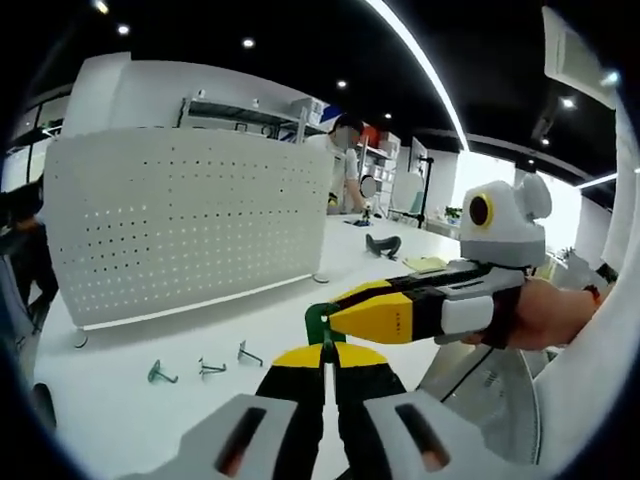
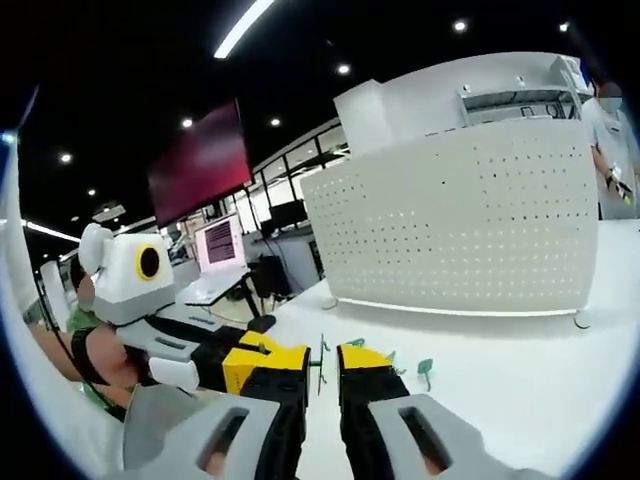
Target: Insert the hook assembly into the mounting plate slot until the hook locks in place.
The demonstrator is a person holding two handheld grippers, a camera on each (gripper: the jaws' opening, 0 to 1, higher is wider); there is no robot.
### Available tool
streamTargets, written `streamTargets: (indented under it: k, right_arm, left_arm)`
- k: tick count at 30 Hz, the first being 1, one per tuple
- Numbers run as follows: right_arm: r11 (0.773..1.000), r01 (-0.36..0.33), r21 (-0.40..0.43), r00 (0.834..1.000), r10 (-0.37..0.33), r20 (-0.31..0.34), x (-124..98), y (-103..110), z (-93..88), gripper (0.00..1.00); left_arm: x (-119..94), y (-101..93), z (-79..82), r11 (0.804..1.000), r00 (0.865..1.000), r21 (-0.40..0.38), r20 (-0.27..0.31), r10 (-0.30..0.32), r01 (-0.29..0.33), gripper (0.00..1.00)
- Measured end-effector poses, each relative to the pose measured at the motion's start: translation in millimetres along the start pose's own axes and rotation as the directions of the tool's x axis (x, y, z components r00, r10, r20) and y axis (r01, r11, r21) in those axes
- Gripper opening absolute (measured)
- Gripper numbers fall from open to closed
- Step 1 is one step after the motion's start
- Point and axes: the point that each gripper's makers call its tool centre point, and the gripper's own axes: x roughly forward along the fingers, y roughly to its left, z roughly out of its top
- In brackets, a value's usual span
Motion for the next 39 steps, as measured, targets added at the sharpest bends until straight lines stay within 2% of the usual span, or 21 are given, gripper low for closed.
streamTargets:
  k: [6, 15, 21, 25, 34, 39]
  right_arm:
    - [1.000, 0.016, -0.024, 1.000, -0.016, 0.005, -0.7, -6.3, 4.2, 0.18]
    - [0.999, 0.020, -0.042, 1.000, -0.020, 0.006, -5.5, -10.9, 2.1, 0.21]
    - [0.999, 0.020, -0.030, 1.000, -0.020, 0.001, -6.9, -9.7, -0.3, 0.26]
    - [0.999, -0.012, -0.041, 1.000, 0.012, 0.011, -8.5, -5.3, 0.6, 0.34]
    - [0.997, -0.006, -0.080, 1.000, 0.007, 0.013, -13.8, -2.9, -4.3, 0.46]
    - [0.997, -0.007, -0.080, 1.000, 0.008, 0.009, -16.6, -2.7, -5.8, 0.46]
  left_arm:
    - [-2.3, 13.6, 2.7, 0.999, 0.999, -0.014, 0.020, 0.046, -0.046, 0.02]
    - [-8.8, 37.7, 19.8, 0.993, 0.991, -0.052, 0.073, 0.113, -0.110, 0.02]
    - [-9.4, 51.6, 25.5, 0.988, 0.984, -0.025, 0.086, 0.154, -0.152, 0.02]
    - [-10.0, 63.1, 35.2, 0.983, 0.978, -0.024, 0.105, 0.181, -0.180, 0.02]
    - [-5.5, 85.7, 65.9, 0.974, 0.964, 0.028, 0.148, 0.220, -0.227, 0.02]
    - [-4.5, 101.3, 79.0, 0.966, 0.954, 0.035, 0.170, 0.248, -0.257, 0.02]
